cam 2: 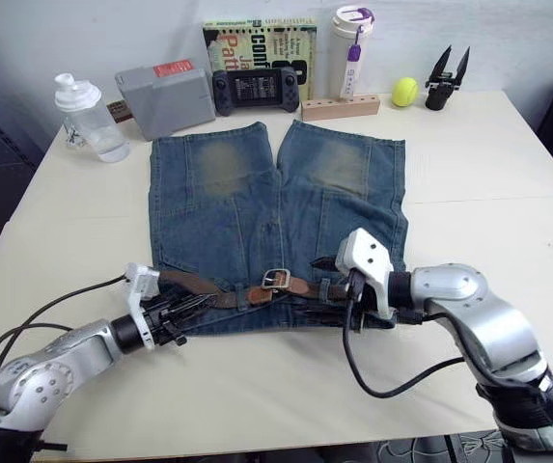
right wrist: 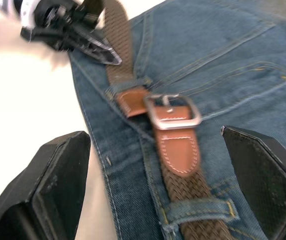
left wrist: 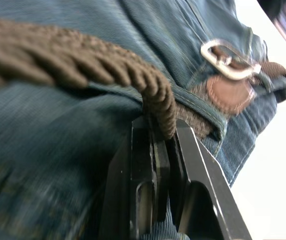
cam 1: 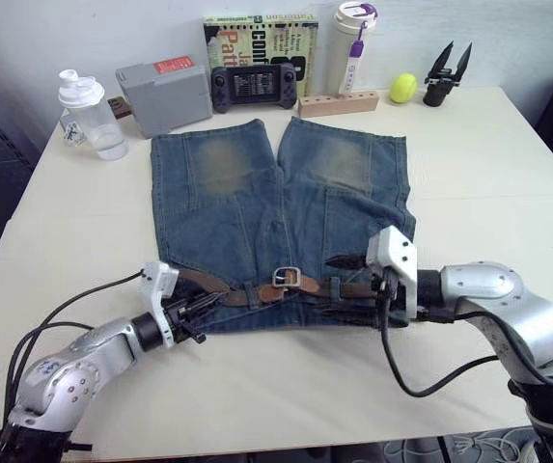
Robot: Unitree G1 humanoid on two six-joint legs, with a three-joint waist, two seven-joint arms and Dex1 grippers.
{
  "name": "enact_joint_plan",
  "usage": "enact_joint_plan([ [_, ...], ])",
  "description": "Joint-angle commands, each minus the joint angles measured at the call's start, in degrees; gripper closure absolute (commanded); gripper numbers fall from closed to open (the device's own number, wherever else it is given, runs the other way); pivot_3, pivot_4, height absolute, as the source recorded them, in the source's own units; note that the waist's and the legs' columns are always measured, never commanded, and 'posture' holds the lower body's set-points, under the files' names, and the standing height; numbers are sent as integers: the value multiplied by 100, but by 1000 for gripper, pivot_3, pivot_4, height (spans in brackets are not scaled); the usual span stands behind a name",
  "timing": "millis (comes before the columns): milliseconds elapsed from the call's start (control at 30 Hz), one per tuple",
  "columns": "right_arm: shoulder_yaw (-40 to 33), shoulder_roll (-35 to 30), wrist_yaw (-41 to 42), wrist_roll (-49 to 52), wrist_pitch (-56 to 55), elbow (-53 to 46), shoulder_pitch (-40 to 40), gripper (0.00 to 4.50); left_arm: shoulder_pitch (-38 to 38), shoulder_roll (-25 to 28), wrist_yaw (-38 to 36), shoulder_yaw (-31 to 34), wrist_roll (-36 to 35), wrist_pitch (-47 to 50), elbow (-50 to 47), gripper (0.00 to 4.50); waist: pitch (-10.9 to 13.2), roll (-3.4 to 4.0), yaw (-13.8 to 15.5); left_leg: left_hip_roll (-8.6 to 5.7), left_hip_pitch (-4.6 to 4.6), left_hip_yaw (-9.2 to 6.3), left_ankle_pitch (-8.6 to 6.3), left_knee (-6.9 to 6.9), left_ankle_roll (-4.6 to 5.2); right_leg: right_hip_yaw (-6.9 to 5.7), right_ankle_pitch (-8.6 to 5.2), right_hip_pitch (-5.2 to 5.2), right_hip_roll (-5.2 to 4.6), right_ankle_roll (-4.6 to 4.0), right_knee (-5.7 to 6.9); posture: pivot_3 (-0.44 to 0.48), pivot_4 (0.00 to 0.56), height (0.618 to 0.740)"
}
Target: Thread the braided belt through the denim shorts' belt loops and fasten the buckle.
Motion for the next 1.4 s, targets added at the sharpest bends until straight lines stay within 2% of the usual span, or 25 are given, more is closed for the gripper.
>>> enact_joint_plan([
  [33,179,99,-182,-561,-745,-90,-16,46,-106,-128,-404,-224,487,-52,123,4500,0,0,10,0,0,3,1,-1,-1,2,1,-1,-1,2,-1,0,150,726],
  [200,487,122,-364,-1480,-1864,202,28,46,-153,-222,-761,-292,1040,-278,212,4500,0,0,14,0,0,5,4,-1,-4,5,6,-1,-1,11,-3,0,150,726],
  [367,836,206,-663,-2514,-3292,470,-35,46,-340,-385,-962,-164,1130,-277,317,4500,0,0,17,0,1,5,12,-1,-6,6,8,-1,-3,15,-1,0,150,726],
  [533,1023,572,-1000,-3053,-4000,706,-46,46,-375,-530,-1061,-128,1293,-232,360,4500,0,0,9,1,1,4,13,-3,-8,5,8,-1,-2,15,-2,0,150,726],
  [767,986,871,-1247,-3416,-3924,1187,-274,46,-210,-607,-1144,-68,1431,-209,231,4500,0,0,5,1,2,2,16,-3,-7,6,8,-1,-4,15,0,0,150,726],
  [1000,987,1095,-1352,-3582,-3955,1574,-511,46,-65,-459,-1569,-155,1886,-678,218,4500,0,0,-15,4,2,1,16,-8,-8,3,8,-1,-2,14,-2,0,150,726],
  [1167,885,1053,-1158,-3373,-3922,1366,-359,46,-215,-294,-1963,-101,2221,-1007,541,4500,0,0,-32,5,3,2,17,-12,-9,3,7,-1,0,14,-1,0,150,726],
  [1400,634,748,-704,-2886,-4049,868,-86,46,-460,-425,-2202,-112,2351,-1097,713,4500,0,0,-30,6,3,2,17,-12,-10,3,7,-2,0,14,-2,0,150,726],
])
